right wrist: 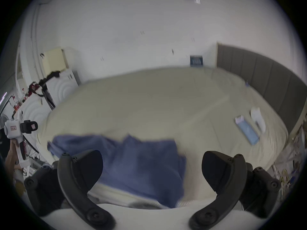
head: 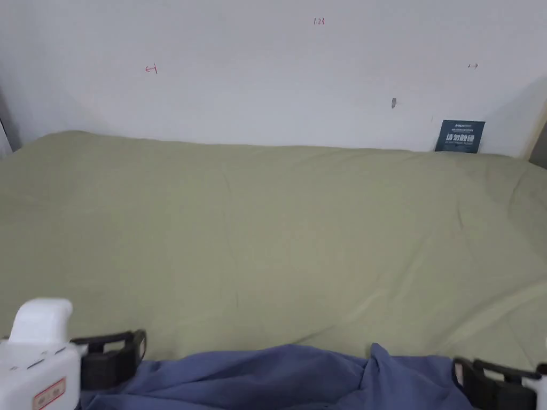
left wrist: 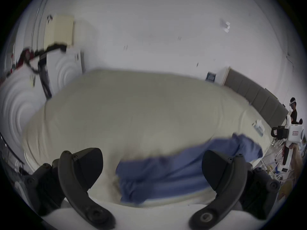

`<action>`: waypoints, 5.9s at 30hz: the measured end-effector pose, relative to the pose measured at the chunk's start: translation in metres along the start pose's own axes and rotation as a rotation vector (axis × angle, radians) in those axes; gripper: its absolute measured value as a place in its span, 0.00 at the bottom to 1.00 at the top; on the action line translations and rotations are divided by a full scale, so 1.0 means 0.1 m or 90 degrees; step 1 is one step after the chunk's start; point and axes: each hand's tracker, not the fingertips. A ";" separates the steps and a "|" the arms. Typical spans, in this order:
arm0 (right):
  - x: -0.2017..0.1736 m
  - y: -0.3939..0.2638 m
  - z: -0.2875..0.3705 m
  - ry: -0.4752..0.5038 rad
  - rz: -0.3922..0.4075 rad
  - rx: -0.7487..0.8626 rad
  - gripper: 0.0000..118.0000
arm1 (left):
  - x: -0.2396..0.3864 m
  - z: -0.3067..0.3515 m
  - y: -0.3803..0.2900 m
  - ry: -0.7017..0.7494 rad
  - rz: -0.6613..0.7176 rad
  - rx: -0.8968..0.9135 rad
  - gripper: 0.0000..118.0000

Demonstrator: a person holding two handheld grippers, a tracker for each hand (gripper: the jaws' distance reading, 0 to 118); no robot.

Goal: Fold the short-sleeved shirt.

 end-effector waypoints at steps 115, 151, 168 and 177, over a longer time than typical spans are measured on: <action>-0.72 -0.35 0.49 -0.086 -0.046 0.166 0.02 | 0.61 -1.16 -0.01 -0.265 0.155 -0.324 0.00; -1.18 -0.38 0.14 -0.029 0.002 0.086 0.02 | -0.52 -1.38 -0.76 -0.342 0.326 -0.397 1.00; -1.18 -0.35 0.22 -0.035 0.016 0.087 0.02 | -0.42 -1.67 -0.84 -0.395 0.438 -0.401 0.07; -1.18 -0.31 0.24 -0.014 0.019 0.102 0.02 | -1.53 -0.74 -0.28 -0.197 0.372 -0.287 0.07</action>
